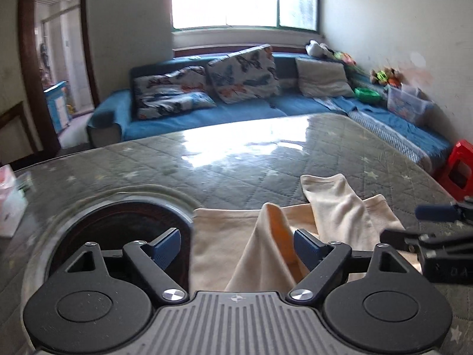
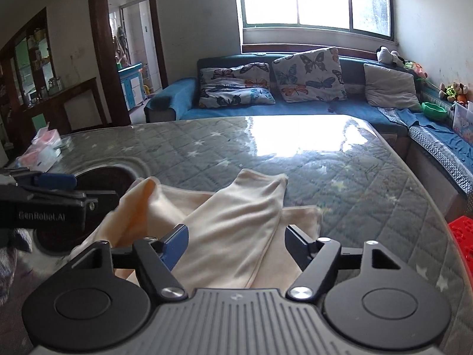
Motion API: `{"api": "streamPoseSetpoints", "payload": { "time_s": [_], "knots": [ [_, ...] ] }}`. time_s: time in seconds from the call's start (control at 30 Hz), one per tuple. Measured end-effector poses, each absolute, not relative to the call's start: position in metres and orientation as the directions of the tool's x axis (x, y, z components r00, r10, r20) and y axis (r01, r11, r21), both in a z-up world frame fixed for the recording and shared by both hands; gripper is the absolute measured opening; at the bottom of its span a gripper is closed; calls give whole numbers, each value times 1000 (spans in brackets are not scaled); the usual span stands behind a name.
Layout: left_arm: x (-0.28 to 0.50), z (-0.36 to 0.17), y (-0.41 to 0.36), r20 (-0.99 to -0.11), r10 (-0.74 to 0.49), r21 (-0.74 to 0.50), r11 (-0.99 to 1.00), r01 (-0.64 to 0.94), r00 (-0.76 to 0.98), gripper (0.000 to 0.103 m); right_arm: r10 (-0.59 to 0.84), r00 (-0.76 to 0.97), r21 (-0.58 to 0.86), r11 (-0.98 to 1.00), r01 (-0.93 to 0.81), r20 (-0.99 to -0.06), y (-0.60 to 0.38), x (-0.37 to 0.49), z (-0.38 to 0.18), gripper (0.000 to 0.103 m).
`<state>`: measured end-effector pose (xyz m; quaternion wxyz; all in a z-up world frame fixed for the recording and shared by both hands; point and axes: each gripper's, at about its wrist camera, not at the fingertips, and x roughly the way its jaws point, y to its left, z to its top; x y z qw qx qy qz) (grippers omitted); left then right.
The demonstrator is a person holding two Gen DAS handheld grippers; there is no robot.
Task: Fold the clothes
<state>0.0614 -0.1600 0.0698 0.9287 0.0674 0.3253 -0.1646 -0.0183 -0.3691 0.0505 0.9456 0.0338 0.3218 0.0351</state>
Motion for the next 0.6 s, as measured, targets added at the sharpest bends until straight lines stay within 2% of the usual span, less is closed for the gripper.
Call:
{"api": "streamPoseSetpoints", "payload": {
  "time_s": [0.1, 0.2, 0.23, 0.27, 0.33, 0.37, 0.47, 0.6],
  "knots": [
    [80, 61, -163, -656, -306, -36, 926, 376, 690, 77, 84, 783, 94, 995, -32, -617, -376, 4, 48, 69],
    [92, 52, -164, -681, -333, -73, 917, 392, 652, 60, 88, 769, 108, 994, -25, -633, -382, 29, 43, 67],
    [95, 50, -164, -686, -347, -85, 911, 403, 640, 51, 84, 765, 105, 994, -22, -639, -383, 38, 41, 67],
    [97, 47, -164, -690, -362, -97, 904, 415, 627, 37, 82, 760, 103, 994, -20, -645, -384, 46, 38, 66],
    [99, 44, -163, -691, -392, -118, 890, 440, 607, 19, 75, 747, 98, 995, -13, -660, -387, 64, 30, 65],
    [100, 42, -162, -690, -407, -129, 883, 451, 599, 13, 69, 741, 93, 996, -9, -668, -388, 72, 26, 64],
    [100, 40, -161, -683, -429, -140, 871, 471, 591, 7, 55, 714, 85, 996, 6, -697, -392, 94, 12, 58],
    [99, 42, -158, -673, -444, -145, 863, 484, 591, 6, 57, 703, 102, 995, 23, -709, -397, 108, 0, 47]
  ]
}}
